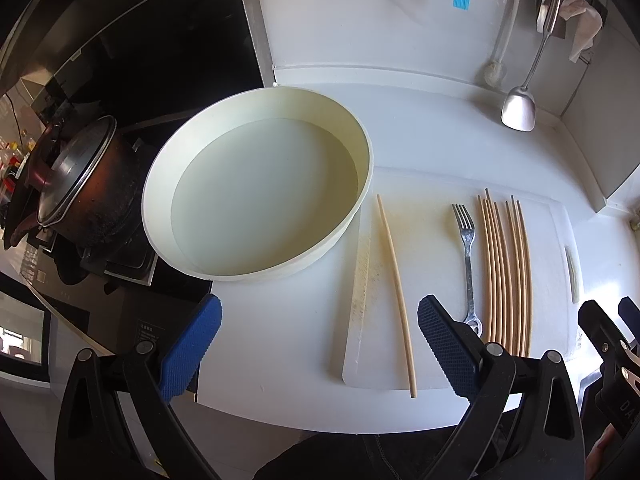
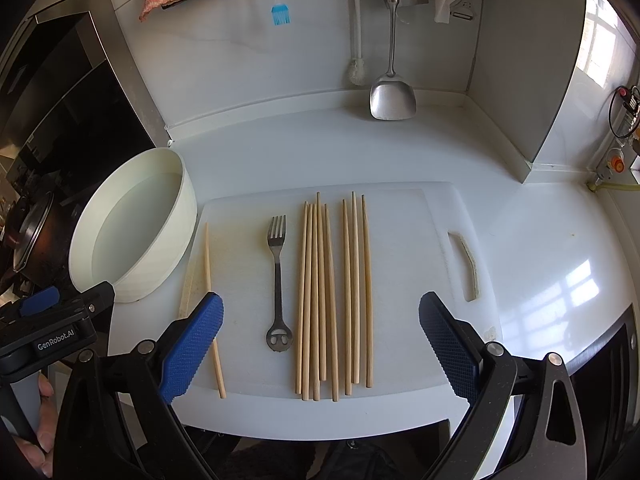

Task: Organize utensils

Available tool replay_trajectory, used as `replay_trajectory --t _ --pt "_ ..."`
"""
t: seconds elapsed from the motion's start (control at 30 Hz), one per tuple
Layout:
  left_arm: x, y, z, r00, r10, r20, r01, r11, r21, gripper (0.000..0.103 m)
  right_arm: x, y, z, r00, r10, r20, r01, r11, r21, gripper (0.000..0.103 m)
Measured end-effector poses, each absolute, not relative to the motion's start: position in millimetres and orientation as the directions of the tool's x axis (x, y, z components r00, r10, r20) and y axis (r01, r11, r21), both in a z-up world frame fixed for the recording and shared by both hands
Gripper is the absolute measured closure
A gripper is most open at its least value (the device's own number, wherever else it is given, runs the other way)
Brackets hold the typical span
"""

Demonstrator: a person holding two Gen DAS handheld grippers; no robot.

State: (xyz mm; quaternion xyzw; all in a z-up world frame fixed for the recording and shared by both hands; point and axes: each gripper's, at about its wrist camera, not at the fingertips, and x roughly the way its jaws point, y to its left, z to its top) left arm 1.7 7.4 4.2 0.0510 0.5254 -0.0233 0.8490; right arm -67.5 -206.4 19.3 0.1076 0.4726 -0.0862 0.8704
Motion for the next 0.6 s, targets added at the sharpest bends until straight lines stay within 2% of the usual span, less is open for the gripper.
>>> replay_trajectory --t 0.6 --pt "3.2 8.3 3.5 0.447 0.014 -0.894 0.093 0.994 0.062 0.006 -67.1 -205.5 18.2 0.537 -0.05 -0.842 0.253 0.962 0.104 0.009"
